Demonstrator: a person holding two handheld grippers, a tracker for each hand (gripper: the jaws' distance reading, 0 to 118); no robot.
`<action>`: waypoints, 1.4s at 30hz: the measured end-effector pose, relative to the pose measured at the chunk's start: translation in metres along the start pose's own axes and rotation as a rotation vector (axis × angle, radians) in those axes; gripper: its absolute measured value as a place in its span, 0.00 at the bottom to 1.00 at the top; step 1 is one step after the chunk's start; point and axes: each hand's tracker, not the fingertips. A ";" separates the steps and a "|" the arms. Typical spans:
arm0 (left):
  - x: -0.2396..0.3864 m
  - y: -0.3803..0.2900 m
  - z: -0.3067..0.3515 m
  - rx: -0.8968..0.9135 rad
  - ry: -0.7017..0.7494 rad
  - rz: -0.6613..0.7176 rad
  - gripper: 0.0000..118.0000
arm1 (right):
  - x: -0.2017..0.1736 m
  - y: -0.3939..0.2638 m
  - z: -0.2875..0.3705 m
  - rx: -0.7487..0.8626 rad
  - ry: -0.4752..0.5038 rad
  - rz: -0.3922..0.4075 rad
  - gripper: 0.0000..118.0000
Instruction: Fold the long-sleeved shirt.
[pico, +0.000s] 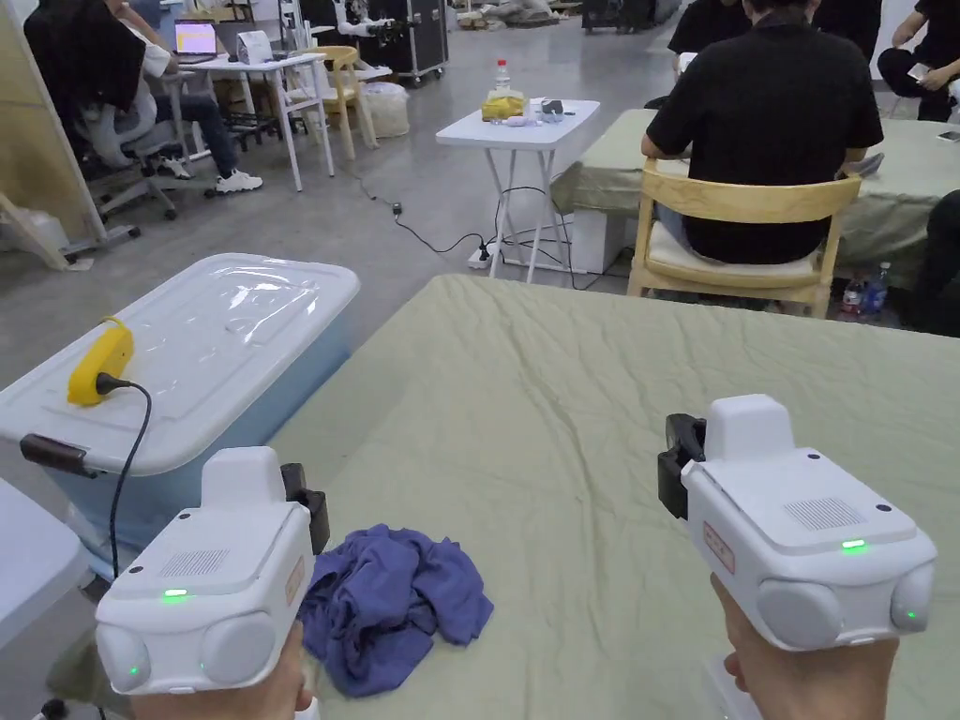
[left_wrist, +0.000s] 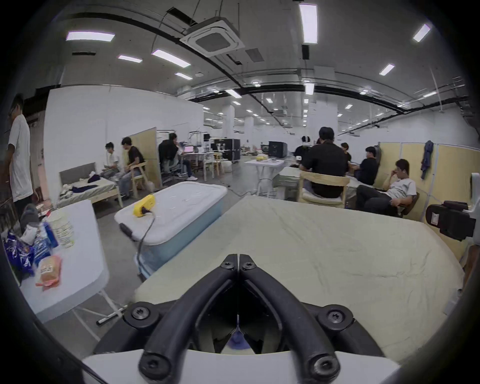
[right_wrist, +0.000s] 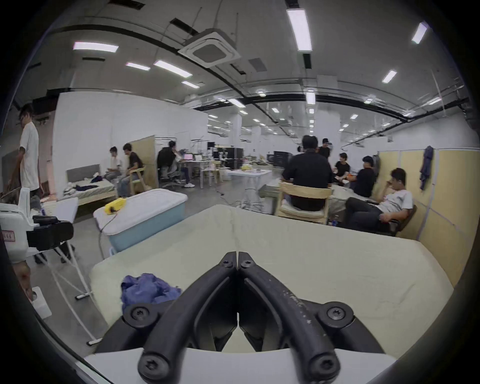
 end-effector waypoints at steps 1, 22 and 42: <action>-0.007 -0.002 0.001 -0.008 0.024 0.001 0.00 | -0.010 0.000 -0.002 -0.001 0.030 0.013 0.00; -0.004 -0.016 -0.141 -0.641 -0.301 -0.232 0.00 | -0.020 -0.064 -0.062 -0.180 0.043 0.029 0.00; 0.005 -0.088 -0.256 -0.800 -0.336 -0.181 0.58 | -0.018 -0.124 -0.116 -0.361 0.042 0.023 0.00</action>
